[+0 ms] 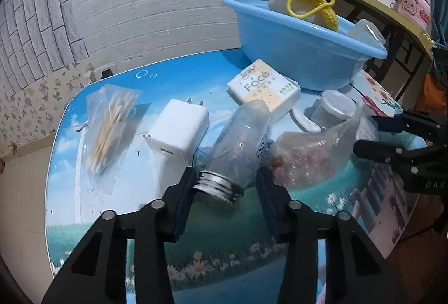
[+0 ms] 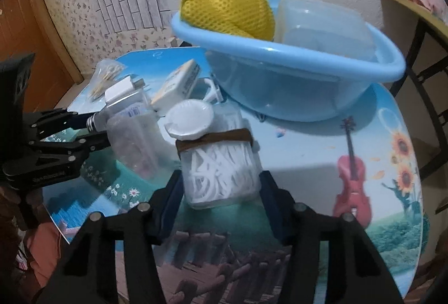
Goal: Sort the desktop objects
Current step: 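Grasp the clear bottle with the left gripper while the right gripper grasps the cotton-swab box, then lift the clear bottle and cotton-swab box and carry both over the basin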
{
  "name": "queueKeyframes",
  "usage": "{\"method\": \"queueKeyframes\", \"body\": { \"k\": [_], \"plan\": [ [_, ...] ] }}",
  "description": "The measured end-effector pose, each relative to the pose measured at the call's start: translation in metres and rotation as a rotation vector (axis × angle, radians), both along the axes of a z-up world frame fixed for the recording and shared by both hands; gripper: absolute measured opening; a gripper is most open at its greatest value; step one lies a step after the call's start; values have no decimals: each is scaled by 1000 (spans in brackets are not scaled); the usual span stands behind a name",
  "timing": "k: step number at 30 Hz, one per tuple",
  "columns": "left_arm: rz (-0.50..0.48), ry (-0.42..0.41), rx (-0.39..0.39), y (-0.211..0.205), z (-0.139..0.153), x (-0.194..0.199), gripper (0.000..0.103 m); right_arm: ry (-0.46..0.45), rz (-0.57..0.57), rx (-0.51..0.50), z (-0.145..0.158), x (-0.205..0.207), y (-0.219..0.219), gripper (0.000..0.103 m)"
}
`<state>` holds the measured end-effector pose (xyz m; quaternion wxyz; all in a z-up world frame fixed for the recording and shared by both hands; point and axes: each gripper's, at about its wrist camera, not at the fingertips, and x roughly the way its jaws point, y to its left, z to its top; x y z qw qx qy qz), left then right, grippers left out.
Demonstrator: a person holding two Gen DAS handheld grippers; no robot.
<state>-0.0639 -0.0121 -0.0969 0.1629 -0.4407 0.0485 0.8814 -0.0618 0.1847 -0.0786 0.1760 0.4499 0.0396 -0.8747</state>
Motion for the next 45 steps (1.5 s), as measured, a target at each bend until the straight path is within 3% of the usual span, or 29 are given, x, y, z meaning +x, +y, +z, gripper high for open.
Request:
{"method": "queueKeyframes", "body": {
  "k": [5,12,16,21,25,26,31,40,45],
  "plan": [
    [12,4,-2,0,0,16,31,77,25,121,8,15,-4,52],
    [24,-8,-9,2,2,26,31,101,0,198,7,25,7,52],
    [31,-9,-18,4,2,34,31,202,6,417,4,37,1,52],
    [48,-15,-26,4,3,41,31,195,-2,412,4,43,13,52],
    [61,-14,-35,3,3,49,31,301,-4,663,-5,49,5,52],
    [64,-14,-37,3,3,51,31,304,4,670,-6,50,5,52],
    [71,-22,-45,5,4,54,31,269,16,566,-3,50,8,52],
    [79,-23,-40,7,3,56,36,94,-108,142,8,39,65,52],
    [96,-19,-44,7,3,49,43,57,-127,58,5,37,77,52]
  ]
}}
